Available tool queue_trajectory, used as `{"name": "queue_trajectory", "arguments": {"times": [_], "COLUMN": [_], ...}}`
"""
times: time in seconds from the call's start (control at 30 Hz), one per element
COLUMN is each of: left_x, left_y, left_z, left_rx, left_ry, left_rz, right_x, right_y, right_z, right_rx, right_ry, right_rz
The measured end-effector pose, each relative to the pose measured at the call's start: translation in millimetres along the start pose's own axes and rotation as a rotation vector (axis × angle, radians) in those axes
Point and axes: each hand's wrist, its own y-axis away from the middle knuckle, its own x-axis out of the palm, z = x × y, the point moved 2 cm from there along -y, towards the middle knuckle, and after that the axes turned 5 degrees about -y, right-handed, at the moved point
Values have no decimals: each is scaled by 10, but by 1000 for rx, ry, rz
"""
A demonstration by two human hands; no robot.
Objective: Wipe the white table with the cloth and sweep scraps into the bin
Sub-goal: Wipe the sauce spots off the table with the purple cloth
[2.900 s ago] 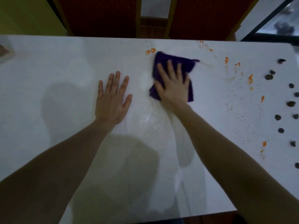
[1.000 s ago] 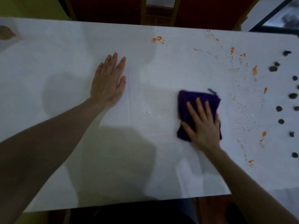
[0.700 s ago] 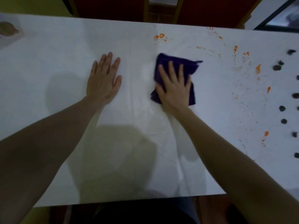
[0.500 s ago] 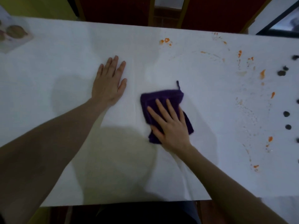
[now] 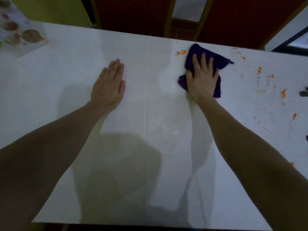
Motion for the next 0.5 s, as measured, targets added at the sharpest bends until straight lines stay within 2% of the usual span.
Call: {"name": "queue_trajectory", "arguments": {"times": [0.13, 0.27, 0.37, 0.5], "left_x": [-17, -23, -21, -14], "left_y": [-13, -44, -73, -65], "left_z": [2, 30, 48, 47], "left_rx": [-8, -28, -33, -37], "left_ry": [-10, -21, -25, -28], "left_rz": [3, 11, 18, 2], "right_x": [234, 312, 200, -94], "right_y": [427, 1206, 1436, 934], "right_z": [657, 541, 13, -601], "right_rx": [-300, -521, -484, -248], "right_ry": [26, 23, 17, 29], "right_rz": [74, 153, 150, 106]}}
